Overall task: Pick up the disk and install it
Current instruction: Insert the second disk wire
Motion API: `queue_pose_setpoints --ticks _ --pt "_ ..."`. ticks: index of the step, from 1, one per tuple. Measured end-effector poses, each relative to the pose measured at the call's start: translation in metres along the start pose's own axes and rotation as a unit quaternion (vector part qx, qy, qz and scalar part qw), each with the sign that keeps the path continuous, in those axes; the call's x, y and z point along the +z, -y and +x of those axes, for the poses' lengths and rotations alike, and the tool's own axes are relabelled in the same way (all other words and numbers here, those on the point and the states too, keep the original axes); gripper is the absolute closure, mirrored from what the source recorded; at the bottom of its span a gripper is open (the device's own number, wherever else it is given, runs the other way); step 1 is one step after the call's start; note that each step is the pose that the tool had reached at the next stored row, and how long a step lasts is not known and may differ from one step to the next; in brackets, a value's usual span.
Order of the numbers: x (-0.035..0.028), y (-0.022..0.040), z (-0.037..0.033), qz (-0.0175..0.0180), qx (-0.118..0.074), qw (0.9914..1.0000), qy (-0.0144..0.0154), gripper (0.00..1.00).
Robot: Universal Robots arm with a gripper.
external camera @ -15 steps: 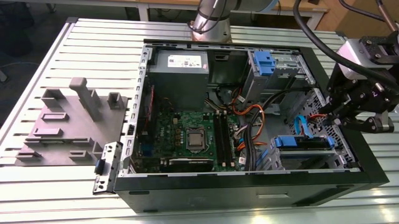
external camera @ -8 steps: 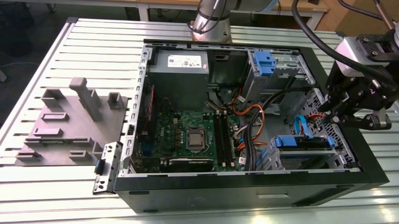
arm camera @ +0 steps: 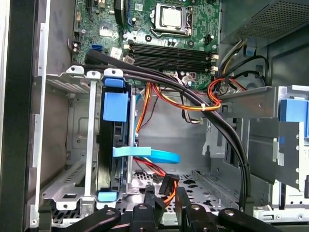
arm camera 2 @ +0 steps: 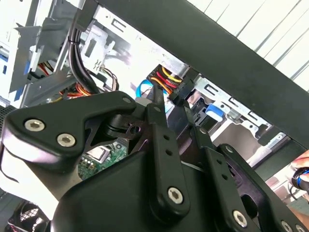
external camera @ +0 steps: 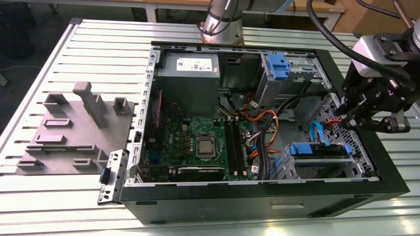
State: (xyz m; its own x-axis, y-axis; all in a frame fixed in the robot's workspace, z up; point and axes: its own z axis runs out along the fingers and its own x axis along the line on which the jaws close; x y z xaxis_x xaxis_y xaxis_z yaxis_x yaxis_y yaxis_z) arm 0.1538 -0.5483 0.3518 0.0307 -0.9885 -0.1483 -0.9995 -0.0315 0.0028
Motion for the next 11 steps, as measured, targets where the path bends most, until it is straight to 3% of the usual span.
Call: queue_pose_setpoints --ticks 11 --pt "0.0000 0.0082 0.0010 -0.0005 0.002 0.99999 -0.0042 0.69"
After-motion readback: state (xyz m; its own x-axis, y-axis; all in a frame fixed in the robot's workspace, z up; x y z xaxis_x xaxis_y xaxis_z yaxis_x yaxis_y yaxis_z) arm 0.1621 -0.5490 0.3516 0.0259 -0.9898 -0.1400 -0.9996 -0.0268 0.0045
